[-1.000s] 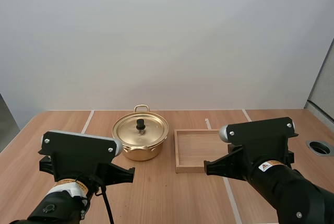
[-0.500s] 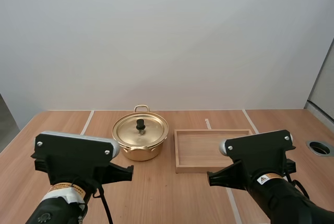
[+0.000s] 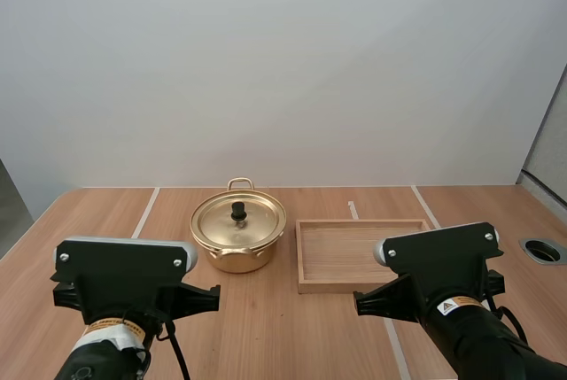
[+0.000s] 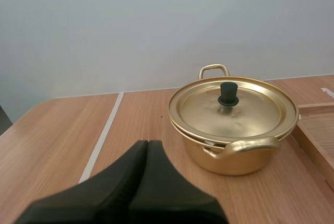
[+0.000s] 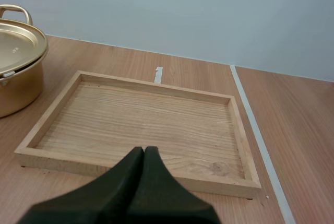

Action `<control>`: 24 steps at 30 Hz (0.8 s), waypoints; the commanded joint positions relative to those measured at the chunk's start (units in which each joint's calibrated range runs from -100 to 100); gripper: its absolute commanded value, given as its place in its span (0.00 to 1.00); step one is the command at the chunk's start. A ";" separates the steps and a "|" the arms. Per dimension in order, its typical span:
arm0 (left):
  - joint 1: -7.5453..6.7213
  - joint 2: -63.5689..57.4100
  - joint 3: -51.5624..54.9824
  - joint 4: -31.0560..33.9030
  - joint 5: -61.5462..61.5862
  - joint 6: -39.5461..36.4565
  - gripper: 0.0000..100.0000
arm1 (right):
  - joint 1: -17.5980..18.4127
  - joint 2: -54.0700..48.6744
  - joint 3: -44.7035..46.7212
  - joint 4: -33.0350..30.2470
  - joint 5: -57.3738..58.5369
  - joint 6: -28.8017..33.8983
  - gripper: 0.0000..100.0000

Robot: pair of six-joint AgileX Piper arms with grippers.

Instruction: Open the pot, put the grape inside, and close it

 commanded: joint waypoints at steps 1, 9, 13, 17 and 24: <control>0.08 -0.33 0.13 -0.94 -0.66 -0.79 0.00 | -0.08 -0.81 0.15 -1.12 -1.73 -0.78 0.00; 0.08 -0.33 0.13 -1.50 -0.66 -0.79 0.00 | -0.08 -8.81 0.15 -1.32 1.41 -0.78 0.00; 0.08 -0.33 0.13 -1.50 -0.66 -0.79 0.00 | 0.38 -13.20 1.56 -1.57 1.60 -0.78 0.00; 0.08 -0.33 0.13 -1.50 -0.66 -0.79 0.00 | 1.23 -13.54 1.56 -1.71 1.60 -0.78 0.00; 0.08 -0.33 0.13 -1.50 -0.66 -0.79 0.00 | 1.23 -13.54 1.56 -1.61 1.60 -0.78 0.00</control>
